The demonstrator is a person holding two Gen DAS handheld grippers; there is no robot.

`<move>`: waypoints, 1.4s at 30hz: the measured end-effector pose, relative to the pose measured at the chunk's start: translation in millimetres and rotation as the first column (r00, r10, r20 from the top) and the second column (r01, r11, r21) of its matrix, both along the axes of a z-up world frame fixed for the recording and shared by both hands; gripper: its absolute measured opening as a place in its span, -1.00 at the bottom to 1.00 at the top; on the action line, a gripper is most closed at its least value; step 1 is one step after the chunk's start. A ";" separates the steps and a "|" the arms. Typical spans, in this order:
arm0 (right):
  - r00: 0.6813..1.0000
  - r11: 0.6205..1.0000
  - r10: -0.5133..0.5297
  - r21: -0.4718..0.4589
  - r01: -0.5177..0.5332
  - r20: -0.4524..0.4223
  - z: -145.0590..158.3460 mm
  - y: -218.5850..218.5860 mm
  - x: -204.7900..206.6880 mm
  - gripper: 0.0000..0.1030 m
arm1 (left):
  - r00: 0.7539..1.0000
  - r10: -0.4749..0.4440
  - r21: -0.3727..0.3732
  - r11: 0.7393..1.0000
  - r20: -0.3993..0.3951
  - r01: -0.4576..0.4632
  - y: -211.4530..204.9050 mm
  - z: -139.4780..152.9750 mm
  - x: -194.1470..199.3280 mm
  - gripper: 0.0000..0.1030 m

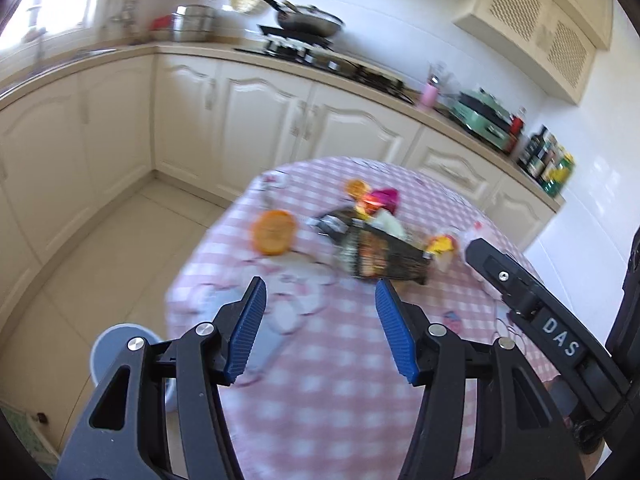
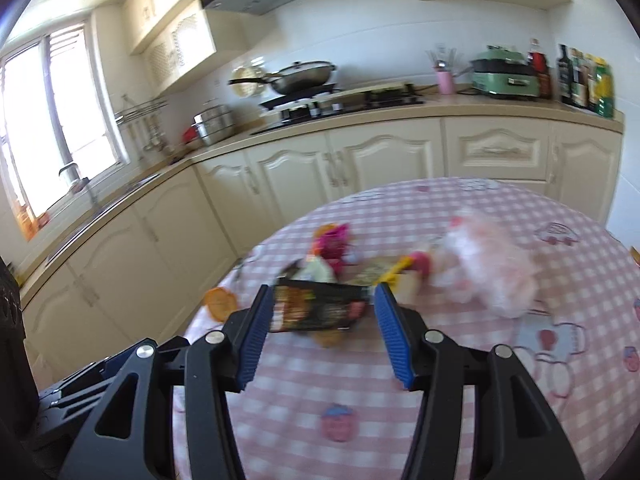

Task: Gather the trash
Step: 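Grasp the clear plastic bag with the right tool while the left tool grasps a wrapper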

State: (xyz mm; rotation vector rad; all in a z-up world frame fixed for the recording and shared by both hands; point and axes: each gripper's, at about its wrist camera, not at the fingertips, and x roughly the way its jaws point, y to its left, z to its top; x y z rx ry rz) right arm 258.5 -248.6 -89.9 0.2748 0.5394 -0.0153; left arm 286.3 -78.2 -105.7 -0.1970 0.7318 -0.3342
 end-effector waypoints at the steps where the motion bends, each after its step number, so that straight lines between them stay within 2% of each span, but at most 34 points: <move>1: 1.000 1.000 -0.020 0.009 0.020 -0.003 -2.4 -13.6 -2.7 0.02 | 1.000 -0.011 0.001 1.000 -0.006 0.011 -7.8 -0.9 2.2 0.06; 9: 0.991 0.990 -0.127 0.051 0.128 -0.029 -19.1 -80.9 -2.6 0.03 | 0.998 -0.025 0.004 1.000 -0.055 0.025 -44.9 -16.5 28.8 0.05; 15: 0.981 0.982 -0.182 0.031 0.184 -0.066 -27.7 -101.1 7.0 0.19 | 0.996 -0.025 0.002 1.000 -0.081 0.026 -54.6 -23.3 47.6 0.02; 16: 0.978 0.980 -0.196 0.021 0.198 -0.074 -29.5 -103.4 10.1 0.22 | 0.996 -0.032 0.004 0.999 -0.083 0.032 -57.4 -23.8 50.4 -0.04; 18: 0.971 0.976 -0.218 0.004 0.219 -0.096 -33.4 -107.6 17.5 0.26 | 0.995 -0.045 0.013 0.999 -0.085 0.046 -62.1 -24.7 53.3 -0.37; 19: 0.968 0.974 -0.224 -0.001 0.226 -0.114 -36.7 -110.3 22.8 0.28 | 0.996 -0.045 0.022 0.999 -0.081 0.047 -63.8 -25.4 54.0 -0.47; 21: 0.965 0.974 -0.220 0.017 0.224 -0.144 -42.7 -115.2 31.5 0.28 | 0.996 -0.053 0.021 0.998 -0.075 0.055 -64.3 -25.1 54.8 -0.89; 26: 0.960 0.974 -0.213 0.042 0.224 -0.183 -50.4 -121.9 45.1 0.27 | 0.997 -0.068 -0.024 0.997 -0.032 0.068 -61.3 -16.6 47.2 -1.00; 27: 0.960 0.974 -0.210 0.043 0.221 -0.188 -50.9 -121.7 46.3 0.25 | 0.997 -0.072 -0.031 0.997 -0.023 0.071 -60.9 -14.6 45.1 -1.00; 28: 0.959 0.974 -0.210 0.042 0.222 -0.191 -51.3 -121.7 47.1 -0.04 | 0.997 -0.078 -0.043 0.996 -0.014 0.078 -60.8 -11.5 42.7 -1.00; 30: 0.962 0.976 -0.195 0.058 0.210 -0.194 -53.1 -122.5 47.1 -0.47 | 0.996 -0.086 -0.057 0.995 -0.001 0.085 -60.4 -7.5 39.4 -1.00; 32: 0.961 0.977 -0.191 0.060 0.206 -0.198 -53.9 -122.9 46.6 -0.60 | 0.995 -0.101 -0.071 0.992 0.014 0.102 -60.7 -2.2 34.2 -1.00; 33: 0.963 0.978 -0.188 0.058 0.203 -0.194 -53.4 -122.4 45.5 -0.82 | 0.994 -0.105 -0.075 0.991 0.018 0.107 -60.8 -0.6 32.9 -1.00; 34: 0.964 0.978 -0.185 0.059 0.200 -0.192 -53.2 -121.8 44.1 -0.96 | 0.993 -0.114 -0.080 0.990 0.024 0.115 -60.9 2.2 30.4 -1.00; 42: 0.977 0.984 -0.151 0.070 0.163 -0.148 -39.6 -111.0 18.5 -0.98 | 0.988 -0.135 -0.125 0.982 0.074 0.143 -54.2 19.6 9.4 -1.00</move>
